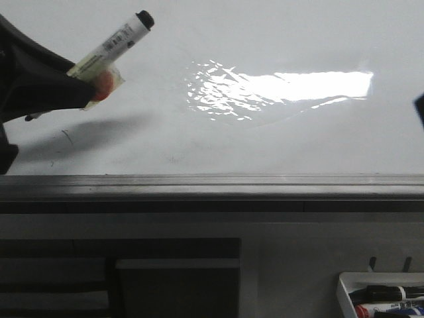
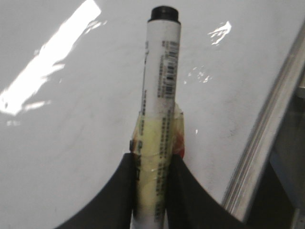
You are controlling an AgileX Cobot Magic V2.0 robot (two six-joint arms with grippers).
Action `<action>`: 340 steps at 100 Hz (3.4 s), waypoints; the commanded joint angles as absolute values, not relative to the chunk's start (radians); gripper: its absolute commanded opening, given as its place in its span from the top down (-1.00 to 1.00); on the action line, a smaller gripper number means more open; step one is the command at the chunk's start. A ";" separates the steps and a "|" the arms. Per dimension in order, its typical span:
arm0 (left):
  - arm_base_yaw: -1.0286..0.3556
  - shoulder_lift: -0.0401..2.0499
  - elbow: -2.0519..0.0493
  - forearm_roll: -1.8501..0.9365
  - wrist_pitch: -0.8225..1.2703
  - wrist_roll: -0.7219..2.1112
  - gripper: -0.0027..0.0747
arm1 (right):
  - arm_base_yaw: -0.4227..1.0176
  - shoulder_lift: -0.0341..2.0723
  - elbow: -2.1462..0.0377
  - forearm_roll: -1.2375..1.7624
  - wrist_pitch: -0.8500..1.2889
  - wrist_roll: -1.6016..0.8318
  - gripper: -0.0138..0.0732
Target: Write number 5 on whiteboard
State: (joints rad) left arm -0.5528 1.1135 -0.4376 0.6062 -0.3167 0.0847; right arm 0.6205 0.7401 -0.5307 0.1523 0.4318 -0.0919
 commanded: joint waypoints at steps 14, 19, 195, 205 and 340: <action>-0.554 1.091 -0.462 0.876 -0.572 0.085 0.98 | 0.788 0.894 -0.719 0.146 0.332 -0.103 -0.24; -0.554 1.091 -0.462 0.876 -0.589 0.085 0.98 | 0.810 0.923 -0.741 0.146 0.304 -0.103 -0.23; -0.556 1.079 -0.383 0.785 -0.744 -0.105 -0.17 | 0.863 1.177 -0.855 0.199 0.207 -0.094 0.81; -0.556 1.027 -0.350 0.785 -0.744 -0.112 -0.15 | 0.859 1.177 -0.878 0.199 0.229 -0.094 0.81; -0.537 0.731 -0.238 0.373 -0.552 -0.163 -0.15 | 0.626 1.432 -1.231 0.182 0.483 -0.105 0.81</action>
State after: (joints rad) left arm -0.5392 0.7352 -0.2129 0.3986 -0.4858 -0.1524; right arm 0.6383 1.4580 -1.2208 0.2129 0.5478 -0.0988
